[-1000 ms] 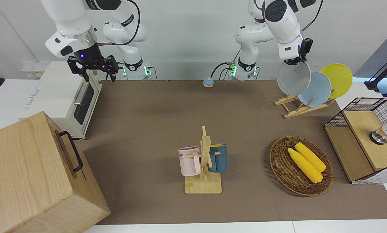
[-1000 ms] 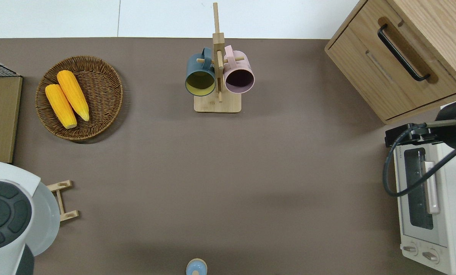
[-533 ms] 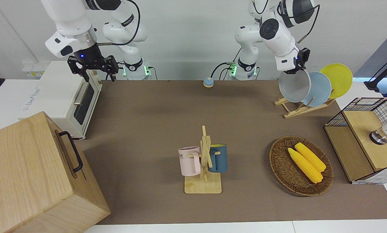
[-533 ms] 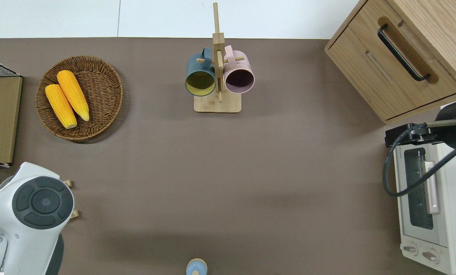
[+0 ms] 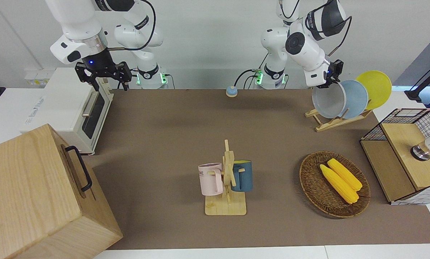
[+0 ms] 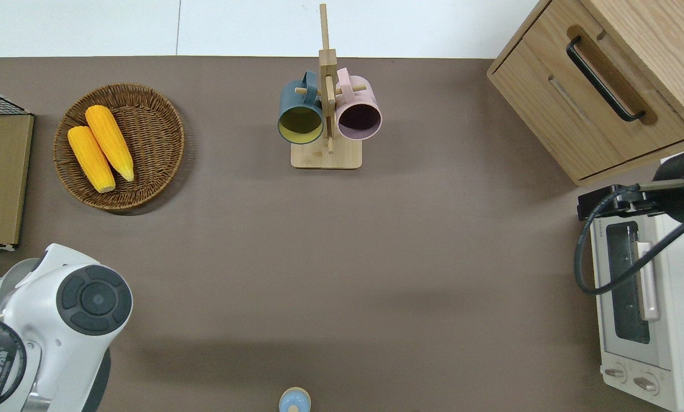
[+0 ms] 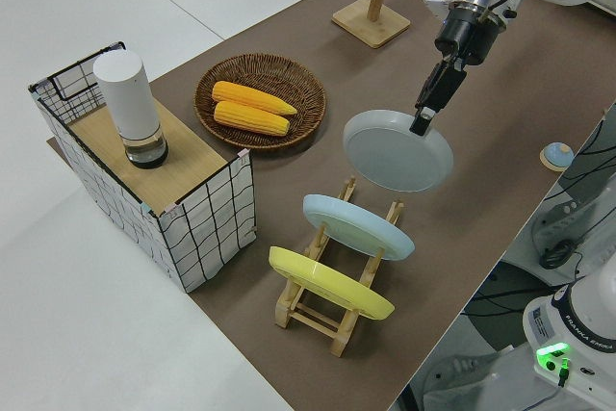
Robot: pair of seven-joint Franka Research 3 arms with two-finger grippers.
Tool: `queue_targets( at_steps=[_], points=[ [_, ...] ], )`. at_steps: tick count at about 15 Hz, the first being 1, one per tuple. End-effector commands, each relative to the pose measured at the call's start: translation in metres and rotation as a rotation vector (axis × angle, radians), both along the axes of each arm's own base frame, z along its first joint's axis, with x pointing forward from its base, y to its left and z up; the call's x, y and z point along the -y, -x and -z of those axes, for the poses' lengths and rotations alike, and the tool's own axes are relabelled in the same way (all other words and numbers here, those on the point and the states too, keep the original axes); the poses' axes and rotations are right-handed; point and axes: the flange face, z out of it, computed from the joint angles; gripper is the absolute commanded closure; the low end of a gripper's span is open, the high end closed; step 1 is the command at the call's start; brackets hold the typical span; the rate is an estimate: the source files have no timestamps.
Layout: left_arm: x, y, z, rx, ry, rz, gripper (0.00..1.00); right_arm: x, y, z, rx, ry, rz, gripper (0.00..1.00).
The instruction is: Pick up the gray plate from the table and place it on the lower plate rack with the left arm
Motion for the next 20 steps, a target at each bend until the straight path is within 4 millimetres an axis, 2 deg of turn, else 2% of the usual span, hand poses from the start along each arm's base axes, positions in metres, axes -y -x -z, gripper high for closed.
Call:
queue_targets(
  at_steps=[1, 7, 10, 16, 17, 18, 19, 20],
  points=[
    [-0.002, 0.001, 0.02, 0.024, -0.049, 0.005, 1.0, -0.001, 0.0, -0.003, 0.004, -0.003, 0.002, 0.017],
    [-0.002, 0.006, 0.044, 0.02, -0.045, 0.008, 1.0, -0.001, 0.0, -0.003, 0.005, -0.003, 0.002, 0.017],
    [-0.001, 0.003, 0.062, 0.026, -0.041, -0.012, 1.0, -0.001, 0.0, -0.003, 0.005, -0.003, 0.002, 0.017],
    [-0.001, -0.003, 0.08, 0.01, -0.064, -0.001, 1.0, -0.001, 0.0, -0.003, 0.005, -0.003, 0.002, 0.017],
    [-0.002, -0.004, 0.082, 0.005, -0.069, 0.004, 0.9, -0.001, 0.0, -0.003, 0.005, -0.003, 0.002, 0.017],
    [-0.002, -0.005, 0.083, 0.003, -0.073, 0.008, 0.68, -0.001, 0.0, -0.003, 0.005, -0.003, 0.002, 0.017],
    [-0.002, -0.005, 0.083, 0.003, -0.074, 0.008, 0.53, -0.001, 0.0, -0.003, 0.005, -0.003, 0.002, 0.017],
    [-0.002, -0.005, 0.082, 0.005, -0.074, 0.009, 0.01, -0.001, 0.0, -0.003, 0.005, -0.003, 0.002, 0.017]
  ],
)
